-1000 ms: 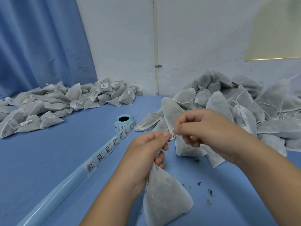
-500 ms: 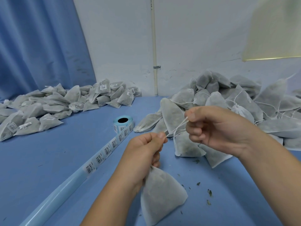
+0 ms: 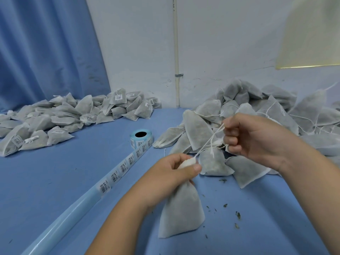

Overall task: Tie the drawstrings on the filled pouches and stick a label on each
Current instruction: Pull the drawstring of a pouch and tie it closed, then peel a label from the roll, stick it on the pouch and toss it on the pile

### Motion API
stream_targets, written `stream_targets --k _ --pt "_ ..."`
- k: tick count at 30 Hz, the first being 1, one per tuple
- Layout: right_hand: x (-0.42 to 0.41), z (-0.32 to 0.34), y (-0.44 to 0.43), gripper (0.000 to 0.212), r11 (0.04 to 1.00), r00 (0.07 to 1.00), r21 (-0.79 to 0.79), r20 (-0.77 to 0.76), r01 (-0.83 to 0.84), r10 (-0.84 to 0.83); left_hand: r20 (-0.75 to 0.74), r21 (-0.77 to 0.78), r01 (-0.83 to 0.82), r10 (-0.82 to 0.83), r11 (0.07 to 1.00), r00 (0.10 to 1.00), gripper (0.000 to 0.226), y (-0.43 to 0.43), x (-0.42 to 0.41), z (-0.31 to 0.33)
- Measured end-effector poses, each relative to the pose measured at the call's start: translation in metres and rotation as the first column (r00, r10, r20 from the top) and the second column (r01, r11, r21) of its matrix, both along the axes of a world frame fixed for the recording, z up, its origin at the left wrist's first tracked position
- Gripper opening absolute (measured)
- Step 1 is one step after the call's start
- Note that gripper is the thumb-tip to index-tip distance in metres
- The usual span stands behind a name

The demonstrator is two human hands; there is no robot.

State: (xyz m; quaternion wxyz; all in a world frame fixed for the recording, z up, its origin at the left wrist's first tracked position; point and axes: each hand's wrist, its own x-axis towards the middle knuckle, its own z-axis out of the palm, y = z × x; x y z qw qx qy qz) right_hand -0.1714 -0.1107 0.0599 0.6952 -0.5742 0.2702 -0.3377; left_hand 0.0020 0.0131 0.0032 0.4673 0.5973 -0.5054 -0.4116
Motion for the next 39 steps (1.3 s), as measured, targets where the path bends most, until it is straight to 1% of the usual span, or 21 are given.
stream_targets --k 2,4,8,11,13,15,16,18,19,20,21,23,24,26,27,29,32,33,34,37,39 --pt "-0.002 0.000 -0.003 0.028 0.994 0.995 -0.042 -0.002 0.104 -0.104 0.044 0.094 0.046 -0.050 0.995 0.998 0.033 0.000 0.003 -0.003" --pt "-0.002 0.000 -0.004 0.024 0.977 0.982 -0.099 -0.008 0.187 -0.188 0.065 0.135 0.055 -0.065 0.989 0.996 0.042 0.000 0.002 -0.004" --pt "0.001 -0.004 -0.003 0.017 0.897 0.939 -0.339 -0.091 0.285 -0.332 0.044 0.156 0.021 -0.029 0.988 0.999 0.037 -0.001 0.005 -0.007" --pt "0.006 -0.004 0.006 0.012 0.813 0.911 -0.494 -0.097 0.306 -0.402 0.083 0.144 -0.077 0.065 0.987 0.994 0.024 -0.004 0.006 -0.009" --pt "0.014 -0.005 0.018 0.016 0.761 0.922 -0.588 -0.065 0.275 -0.383 0.100 0.088 -0.180 0.171 0.980 0.980 0.021 -0.008 0.003 -0.011" --pt "0.025 -0.008 0.035 0.018 0.707 0.951 -0.683 -0.061 0.183 -0.304 0.095 0.016 -0.282 0.279 0.959 0.956 0.026 -0.011 0.000 -0.012" --pt "0.030 -0.010 0.044 0.016 0.644 0.959 -0.757 -0.088 0.113 -0.271 0.088 -0.014 -0.312 0.312 0.950 0.946 0.027 -0.013 -0.002 -0.012" --pt "0.037 -0.017 0.057 0.011 0.442 0.949 -0.896 -0.174 -0.043 -0.262 0.109 -0.041 -0.342 0.344 0.939 0.933 0.026 -0.015 -0.002 -0.011" --pt "0.039 -0.019 0.061 0.009 0.344 0.939 -0.933 -0.211 -0.109 -0.273 0.111 -0.042 -0.356 0.359 0.934 0.927 0.025 -0.016 -0.001 -0.009" --pt "0.040 -0.022 0.063 0.008 0.280 0.929 -0.947 -0.240 -0.160 -0.281 0.090 -0.038 -0.370 0.372 0.928 0.924 0.023 -0.016 0.000 -0.007" --pt "0.040 -0.024 0.065 0.008 0.252 0.923 -0.949 -0.261 -0.191 -0.284 0.014 -0.016 -0.379 0.379 0.925 0.925 0.022 -0.015 0.001 -0.005" --pt "0.040 -0.027 0.065 0.007 0.233 0.914 -0.948 -0.282 -0.218 -0.290 -0.182 0.049 -0.383 0.385 0.922 0.905 0.030 -0.012 0.001 -0.002" --pt "0.041 -0.029 0.064 0.006 0.228 0.909 -0.946 -0.294 -0.232 -0.294 -0.244 0.064 -0.369 0.373 0.927 0.895 0.039 -0.011 0.001 -0.001" --pt "0.041 -0.032 0.062 0.005 0.206 0.898 -0.944 -0.312 -0.257 -0.310 -0.299 0.052 -0.337 0.336 0.940 0.893 0.050 -0.011 0.001 -0.002" --pt "0.041 -0.033 0.061 0.005 0.192 0.891 -0.945 -0.317 -0.267 -0.324 -0.323 0.045 -0.314 0.311 0.948 0.894 0.052 -0.011 0.001 -0.002" --pt "0.041 -0.034 0.059 0.005 0.166 0.874 -0.943 -0.330 -0.288 -0.358 -0.343 0.046 -0.260 0.260 0.964 0.903 0.048 -0.010 0.001 0.000" --pt "0.039 -0.034 0.057 0.008 0.143 0.846 -0.928 -0.372 -0.343 -0.382 -0.382 0.022 -0.183 0.177 0.983 0.907 0.024 -0.009 0.002 0.001" --pt "0.038 -0.034 0.056 0.012 0.147 0.840 -0.921 -0.390 -0.362 -0.376 -0.402 0.015 -0.167 0.159 0.986 0.902 0.014 -0.009 0.003 0.000" --pt "0.037 -0.035 0.055 0.017 0.159 0.833 -0.911 -0.412 -0.380 -0.369 -0.419 0.011 -0.161 0.151 0.987 0.895 0.011 -0.010 0.004 -0.001" --pt "0.038 -0.036 0.052 0.033 0.220 0.820 -0.892 -0.450 -0.394 -0.354 -0.482 0.004 -0.132 0.117 0.991 0.868 0.019 -0.009 0.008 0.000" --pt "0.038 -0.036 0.052 0.034 0.295 0.853 -0.893 -0.425 -0.340 -0.304 -0.465 -0.027 -0.118 0.092 0.993 0.881 0.026 -0.004 0.010 0.005"
